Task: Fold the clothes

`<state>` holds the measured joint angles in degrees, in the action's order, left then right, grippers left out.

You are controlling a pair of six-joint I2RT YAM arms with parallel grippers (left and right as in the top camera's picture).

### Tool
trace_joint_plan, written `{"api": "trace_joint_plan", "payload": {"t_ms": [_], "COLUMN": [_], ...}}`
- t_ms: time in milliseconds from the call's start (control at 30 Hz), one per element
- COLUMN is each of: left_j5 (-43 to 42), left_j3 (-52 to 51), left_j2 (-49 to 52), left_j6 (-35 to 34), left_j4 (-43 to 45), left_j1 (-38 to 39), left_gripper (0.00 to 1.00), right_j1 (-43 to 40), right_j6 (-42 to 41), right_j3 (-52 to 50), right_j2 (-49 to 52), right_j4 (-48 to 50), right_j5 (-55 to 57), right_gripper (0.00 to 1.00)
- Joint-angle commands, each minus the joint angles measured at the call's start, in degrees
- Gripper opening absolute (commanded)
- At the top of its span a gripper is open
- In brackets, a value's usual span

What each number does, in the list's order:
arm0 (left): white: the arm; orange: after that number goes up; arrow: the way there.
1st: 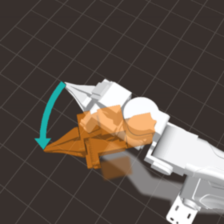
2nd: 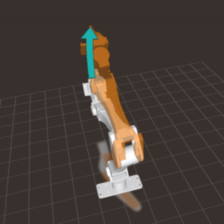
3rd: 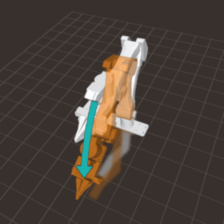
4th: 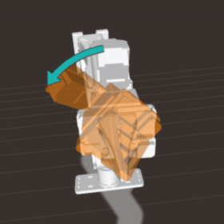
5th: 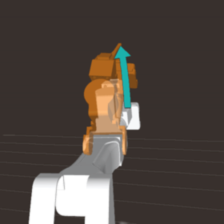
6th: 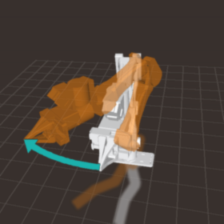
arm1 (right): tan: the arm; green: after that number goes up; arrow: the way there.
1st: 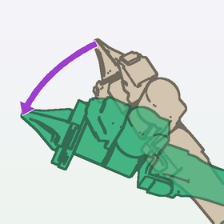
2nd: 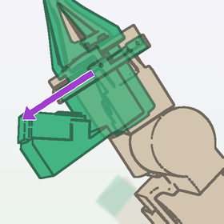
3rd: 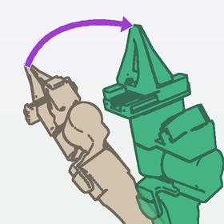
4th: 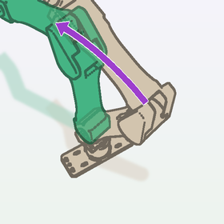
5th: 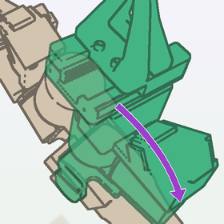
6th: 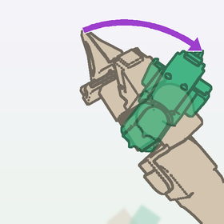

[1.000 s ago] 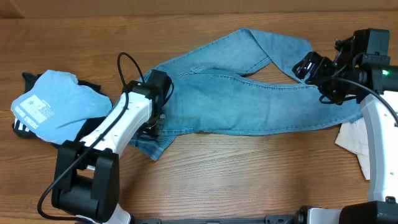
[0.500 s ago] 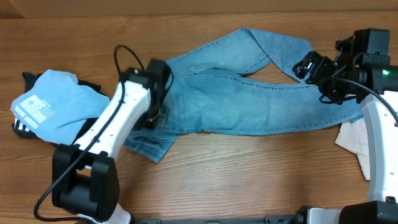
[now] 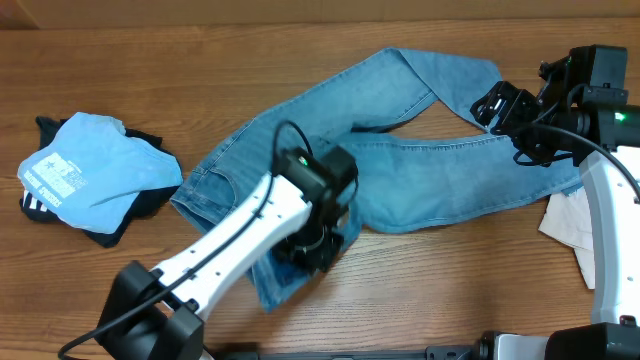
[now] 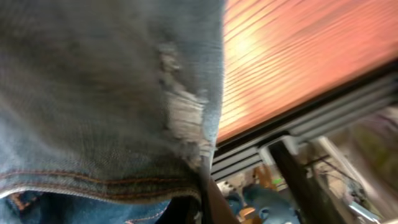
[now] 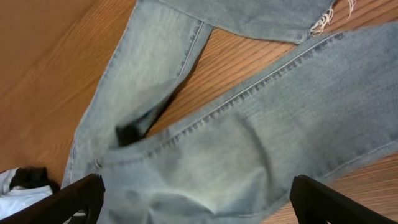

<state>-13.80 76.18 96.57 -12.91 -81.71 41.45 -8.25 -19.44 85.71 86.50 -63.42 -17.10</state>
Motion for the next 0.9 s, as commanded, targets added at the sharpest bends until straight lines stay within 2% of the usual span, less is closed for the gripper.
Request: {"api": "trace_joint_plan", "payload": {"t_ms": [0, 67, 100, 133, 267, 333, 367, 400, 467, 500, 567, 733, 867], "left_j5": [12.7, 18.9, 22.1, 25.5, 29.4, 29.7, 31.5, 32.0, 28.5, 23.3, 12.6, 8.2, 10.9], "left_j3": [-3.7, -2.1, -1.3, -0.5, 0.9, 0.8, 0.0, -1.1, -4.1, -5.0, -5.4, -5.4, -5.1], "left_j2": [-0.9, -2.3, -3.3, -5.0, -13.4, -13.9, -13.7, -13.6, -11.7, -9.3, -4.0, 11.6, 19.7], "left_j6": [-11.0, -15.2, -17.8, -20.9, -22.0, -21.8, -21.8, -21.8, -19.5, -16.3, -9.6, -11.8, -11.7], "left_j4": [-1.9, -4.2, -5.2, -6.2, -3.0, -2.4, -1.7, 0.8, 8.8, 13.6, 22.5, 31.8, 42.2], "left_j1": [1.2, 0.1, -0.6, -1.5, -7.1, -9.5, -10.8, -12.2, -17.2, -20.8, -25.4, -30.6, -33.6], "left_gripper": [0.04, 0.35, 0.42, 0.64, 0.82, 0.7, 0.67, 0.56, 0.08, 0.04, 0.04, 0.04, 0.04], "right_j1": [-0.1, -0.1, -0.1, -0.1, -0.1, -0.1, -0.1, -0.1, -0.1, -0.1, -0.1, -0.1, -0.1], "right_j6": [0.4, 0.4, 0.4, 0.4, 0.4, 0.4, 0.4, 0.4, 0.4, 0.4, 0.4, 0.4, 0.1], "right_j3": [0.2, 0.2, 0.2, 0.2, 0.2, 0.2, 0.2, 0.2, 0.2, 0.2, 0.2, 0.2, 0.2], "right_j2": [-0.8, -0.8, -0.8, -0.8, -0.8, -0.8, -0.8, -0.8, -0.8, -0.8, -0.8, -0.8, -0.8], "right_j4": [0.3, 0.3, 0.3, 0.3, 0.7, 0.7, 0.5, 0.5, 0.5, 0.4, 0.3, -0.6, -0.6], "right_j5": [0.5, 0.5, 0.5, 0.5, 0.5, 0.5, 0.5, 0.5, 0.5, 0.5, 0.5, 0.5, 0.5], "right_gripper": [1.0, 1.0, 1.0, 1.0, 1.0, 1.0, 1.0, 1.0, 1.0, 1.0, 1.0, 1.0, 1.0]}}
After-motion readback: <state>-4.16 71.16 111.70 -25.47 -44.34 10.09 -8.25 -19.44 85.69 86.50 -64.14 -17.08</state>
